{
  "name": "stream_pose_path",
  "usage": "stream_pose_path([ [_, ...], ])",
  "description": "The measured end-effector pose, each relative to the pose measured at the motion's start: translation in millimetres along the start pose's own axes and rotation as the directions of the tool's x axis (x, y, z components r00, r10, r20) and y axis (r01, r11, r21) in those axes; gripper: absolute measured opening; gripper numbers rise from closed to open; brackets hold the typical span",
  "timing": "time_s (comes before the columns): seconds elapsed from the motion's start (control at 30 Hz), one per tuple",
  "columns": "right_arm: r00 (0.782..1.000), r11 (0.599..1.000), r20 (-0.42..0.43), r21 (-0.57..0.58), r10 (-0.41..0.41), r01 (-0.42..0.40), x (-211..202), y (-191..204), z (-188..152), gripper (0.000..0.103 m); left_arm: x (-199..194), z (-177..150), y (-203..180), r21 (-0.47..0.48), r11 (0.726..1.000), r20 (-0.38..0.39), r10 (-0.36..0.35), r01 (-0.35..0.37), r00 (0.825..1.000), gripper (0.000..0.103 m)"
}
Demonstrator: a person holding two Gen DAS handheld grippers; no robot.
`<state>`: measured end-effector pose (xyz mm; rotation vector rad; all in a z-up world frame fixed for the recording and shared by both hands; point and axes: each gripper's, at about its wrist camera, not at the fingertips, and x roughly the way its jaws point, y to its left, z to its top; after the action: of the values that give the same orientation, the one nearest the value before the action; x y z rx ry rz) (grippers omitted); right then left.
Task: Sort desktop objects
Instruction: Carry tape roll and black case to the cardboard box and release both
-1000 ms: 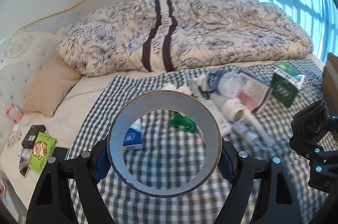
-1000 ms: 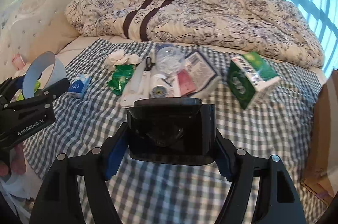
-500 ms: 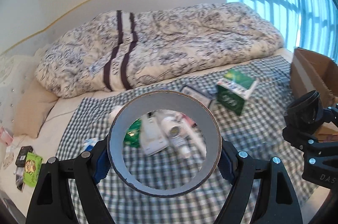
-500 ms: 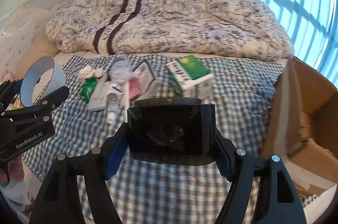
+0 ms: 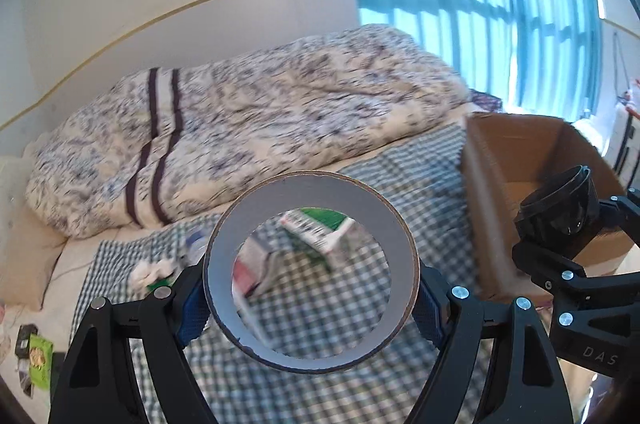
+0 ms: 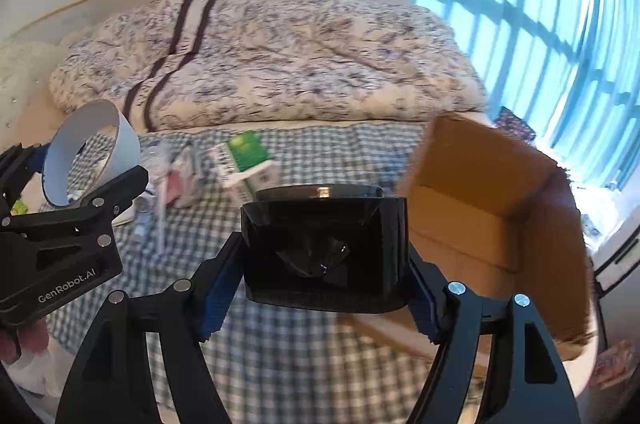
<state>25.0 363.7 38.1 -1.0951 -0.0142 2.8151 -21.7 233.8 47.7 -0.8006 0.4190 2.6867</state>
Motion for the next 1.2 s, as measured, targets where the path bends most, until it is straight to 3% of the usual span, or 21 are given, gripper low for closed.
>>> stream_pose_path([
  [0.3, 0.994, 0.993, -0.007, 0.055, -0.106, 0.106, -24, -84, -1, 0.073, 3, 41, -80, 0.078, 0.992, 0.020, -0.104, 0.102, 0.994, 0.083],
  [0.57, 0.981, 0.973, -0.067, 0.129, -0.184, 0.191, -21, -158, -15, 0.073, 15, 53, -147, 0.145, 0.970, 0.014, -0.201, 0.197, 0.979, 0.083],
  [0.83, 0.973, 0.968, -0.120, 0.131, -0.199, 0.215, 2, -178, -24, 0.073, 45, 44, -183, 0.155, 0.952, -0.054, -0.259, 0.264, 0.964, 0.083],
  [0.97, 0.970, 0.968, -0.124, 0.120, -0.207, 0.222, 10, -178, -28, 0.073, 60, 36, -184, 0.091, 0.948, -0.082, -0.299, 0.306, 0.951, 0.083],
  [1.03, 0.970, 0.968, -0.120, 0.111, -0.211, 0.224, 12, -176, -28, 0.076, 63, 35, -184, 0.093, 0.946, -0.084, -0.303, 0.310, 0.949, 0.085],
  [1.07, 0.971, 0.970, -0.120, 0.106, -0.206, 0.219, 13, -175, -28, 0.082, 64, 34, -184, 0.096, 0.951, -0.087, -0.287, 0.295, 0.954, 0.086],
  [1.2, 0.960, 0.964, -0.143, 0.085, -0.240, 0.253, 18, -172, -27, 0.098, 72, 34, -182, 0.088, 0.963, -0.120, -0.245, 0.256, 0.962, 0.101],
])
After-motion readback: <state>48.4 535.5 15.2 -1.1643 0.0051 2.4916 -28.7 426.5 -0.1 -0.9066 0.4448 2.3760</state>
